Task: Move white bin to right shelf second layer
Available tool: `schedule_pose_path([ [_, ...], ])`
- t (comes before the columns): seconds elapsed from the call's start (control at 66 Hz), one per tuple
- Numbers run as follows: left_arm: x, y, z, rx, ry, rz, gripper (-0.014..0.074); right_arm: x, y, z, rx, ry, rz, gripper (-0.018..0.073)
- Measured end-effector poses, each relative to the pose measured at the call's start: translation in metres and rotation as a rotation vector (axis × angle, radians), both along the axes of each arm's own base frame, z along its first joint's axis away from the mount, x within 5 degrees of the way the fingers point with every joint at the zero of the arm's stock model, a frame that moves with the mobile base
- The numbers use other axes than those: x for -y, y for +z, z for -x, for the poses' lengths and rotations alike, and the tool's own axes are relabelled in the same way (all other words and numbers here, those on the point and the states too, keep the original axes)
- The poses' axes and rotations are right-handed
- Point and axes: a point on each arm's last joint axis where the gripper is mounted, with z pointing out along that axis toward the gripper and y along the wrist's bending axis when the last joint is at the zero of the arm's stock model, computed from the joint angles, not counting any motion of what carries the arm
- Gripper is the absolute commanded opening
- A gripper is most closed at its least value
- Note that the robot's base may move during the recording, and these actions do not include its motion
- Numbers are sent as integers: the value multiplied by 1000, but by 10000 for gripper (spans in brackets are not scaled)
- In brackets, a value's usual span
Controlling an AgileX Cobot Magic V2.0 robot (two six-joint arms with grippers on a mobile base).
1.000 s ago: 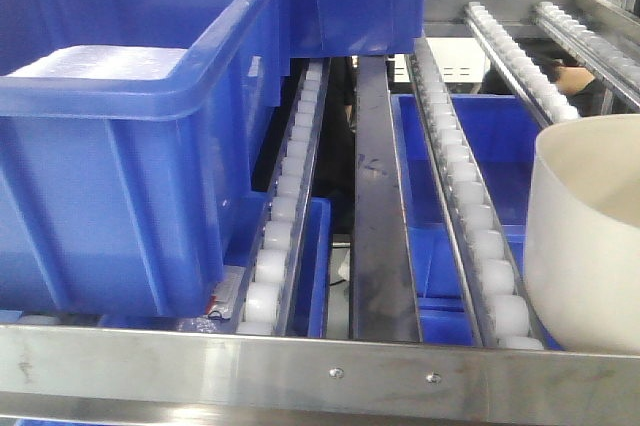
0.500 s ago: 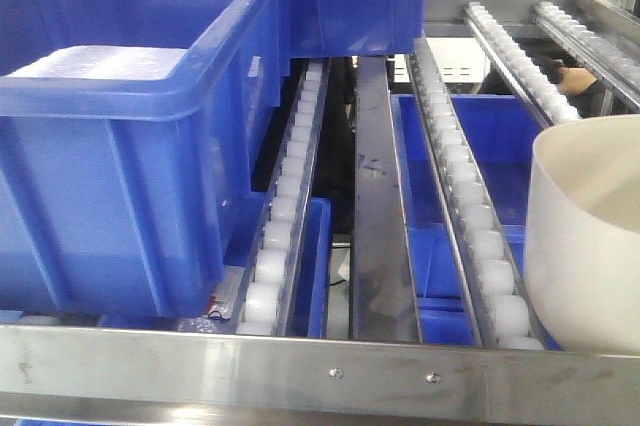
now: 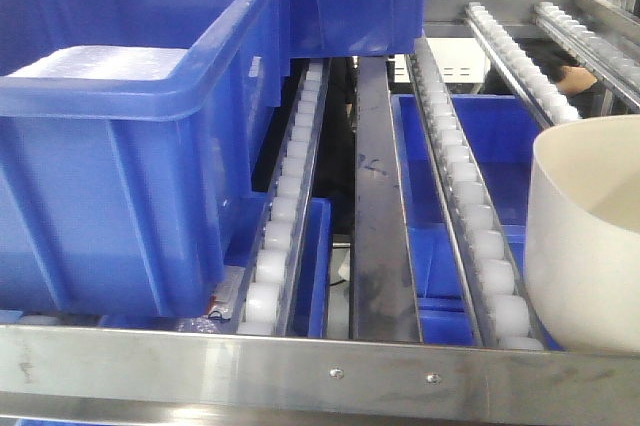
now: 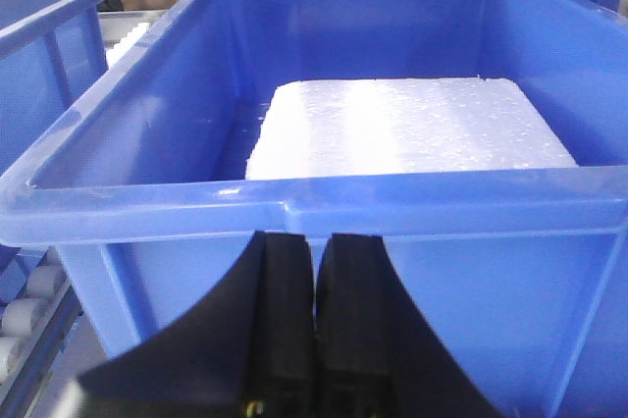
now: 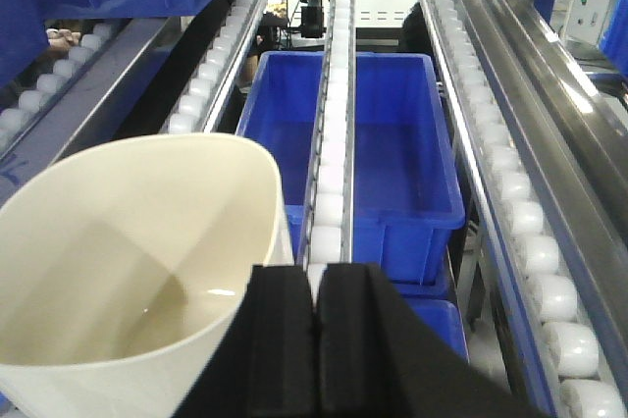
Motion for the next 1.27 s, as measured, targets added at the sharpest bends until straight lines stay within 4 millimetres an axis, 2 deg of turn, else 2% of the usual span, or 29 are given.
schedule_pose_path([
  [1.273,0,0,0,0,0,0,85,0,0,0,1,1,0,56],
])
